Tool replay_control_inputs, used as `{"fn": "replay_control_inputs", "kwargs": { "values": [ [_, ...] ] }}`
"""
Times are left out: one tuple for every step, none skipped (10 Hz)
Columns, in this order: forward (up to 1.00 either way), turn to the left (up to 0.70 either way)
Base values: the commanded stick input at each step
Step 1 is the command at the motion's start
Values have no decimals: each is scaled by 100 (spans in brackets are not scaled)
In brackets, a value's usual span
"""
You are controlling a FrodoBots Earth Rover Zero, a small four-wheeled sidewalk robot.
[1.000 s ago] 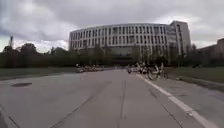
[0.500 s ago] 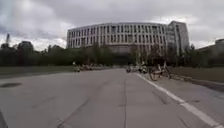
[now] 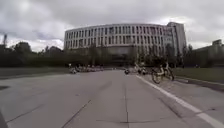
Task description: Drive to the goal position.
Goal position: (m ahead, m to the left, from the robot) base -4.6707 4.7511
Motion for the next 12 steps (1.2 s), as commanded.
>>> {"fn": "replay_control_inputs", "kwargs": {
  "values": [
    [100, 1],
    [100, 1],
    [100, 9],
    [100, 9],
    [100, 2],
    [100, 0],
    [100, 0],
    [100, 0],
    [100, 0],
    [100, 0],
    [100, 0],
    [100, 0]
  ]
}}
